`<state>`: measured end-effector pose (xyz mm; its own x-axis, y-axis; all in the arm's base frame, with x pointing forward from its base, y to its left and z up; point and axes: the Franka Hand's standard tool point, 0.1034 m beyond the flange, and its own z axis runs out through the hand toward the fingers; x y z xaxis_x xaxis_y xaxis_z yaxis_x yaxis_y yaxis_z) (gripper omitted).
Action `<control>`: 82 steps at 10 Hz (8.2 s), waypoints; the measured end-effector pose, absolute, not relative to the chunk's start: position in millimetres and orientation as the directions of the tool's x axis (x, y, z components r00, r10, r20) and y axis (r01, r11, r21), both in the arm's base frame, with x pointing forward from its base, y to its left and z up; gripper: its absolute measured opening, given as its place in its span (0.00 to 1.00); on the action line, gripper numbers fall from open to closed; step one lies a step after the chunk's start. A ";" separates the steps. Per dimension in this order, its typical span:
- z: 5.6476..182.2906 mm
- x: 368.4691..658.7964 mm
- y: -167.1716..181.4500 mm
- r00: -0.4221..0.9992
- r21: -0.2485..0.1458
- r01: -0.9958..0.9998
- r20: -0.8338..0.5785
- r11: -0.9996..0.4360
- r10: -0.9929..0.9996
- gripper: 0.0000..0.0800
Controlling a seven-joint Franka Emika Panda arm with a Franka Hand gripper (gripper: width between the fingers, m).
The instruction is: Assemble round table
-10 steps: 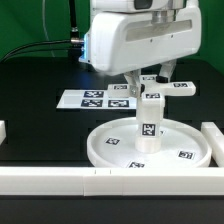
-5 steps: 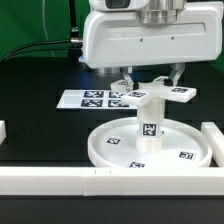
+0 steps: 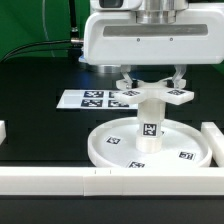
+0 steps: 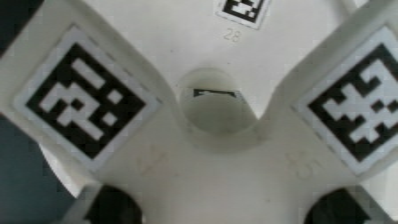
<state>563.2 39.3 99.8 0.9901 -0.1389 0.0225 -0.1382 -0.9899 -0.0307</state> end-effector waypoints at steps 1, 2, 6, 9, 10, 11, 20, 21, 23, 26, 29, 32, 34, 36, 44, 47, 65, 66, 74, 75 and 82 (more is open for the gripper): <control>99.8 563.2 39.3 0.986 -0.032 -0.162 0.022 -0.986 -0.163 0.55; 99.9 562.3 38.8 0.959 -0.050 -0.281 0.015 -0.958 -0.282 0.55; 99.6 561.7 36.8 0.748 -0.096 -0.662 -0.029 -0.743 -0.663 0.55; 99.8 561.1 38.1 0.473 -0.103 -0.880 -0.073 -0.465 -0.878 0.55; 99.7 560.9 38.2 0.362 -0.091 -0.930 -0.083 -0.355 -0.928 0.55; 99.5 560.7 37.9 0.297 -0.083 -0.954 -0.091 -0.290 -0.951 0.55; 132.6 562.1 46.8 0.365 -0.099 -0.930 -0.117 -0.355 -0.924 0.81; 135.8 562.9 48.4 0.392 -0.108 -0.918 -0.112 -0.380 -0.913 0.81; 132.7 561.7 48.1 0.430 -0.108 -0.901 -0.109 -0.419 -0.896 0.81; 130.0 562.5 46.4 0.715 -0.126 -0.698 -0.059 -0.705 -0.697 0.81; 128.0 563.1 46.3 0.883 -0.134 -0.467 -0.022 -0.874 -0.468 0.81; 127.6 562.9 45.7 0.962 -0.135 -0.271 0.006 -0.953 -0.275 0.81; 128.1 563.7 44.1 0.998 -0.111 -0.054 0.036 -0.992 -0.058 0.81; 128.0 567.9 41.1 0.974 -0.086 0.221 0.061 -0.971 0.216 0.81; 125.5 572.5 36.1 0.632 0.004 0.773 0.072 -0.634 0.771 0.81; 124.2 571.7 36.1 0.399 0.029 0.916 0.045 -0.401 0.916 0.81; 105.0 563.8 34.1 -0.232 0.029 0.972 -0.055 0.234 0.971 0.81; 103.6 563.1 34.3 -0.227 0.027 0.973 -0.055 0.229 0.972 0.81; 98.4 561.1 34.2 -0.202 0.019 0.979 -0.052 0.203 0.978 0.55; 98.4 561.1 34.1 -0.175 0.020 0.984 -0.052 0.177 0.983 0.55; 98.5 559.1 35.1 0.407 0.003 0.913 -0.055 -0.408 0.912 0.55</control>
Offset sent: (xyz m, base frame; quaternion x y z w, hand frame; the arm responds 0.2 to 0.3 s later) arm -0.0114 -0.0010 0.0002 0.0181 -0.0049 0.3116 0.9500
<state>559.1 35.1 98.5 0.4074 0.9116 -0.0553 0.9130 -0.4079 0.0033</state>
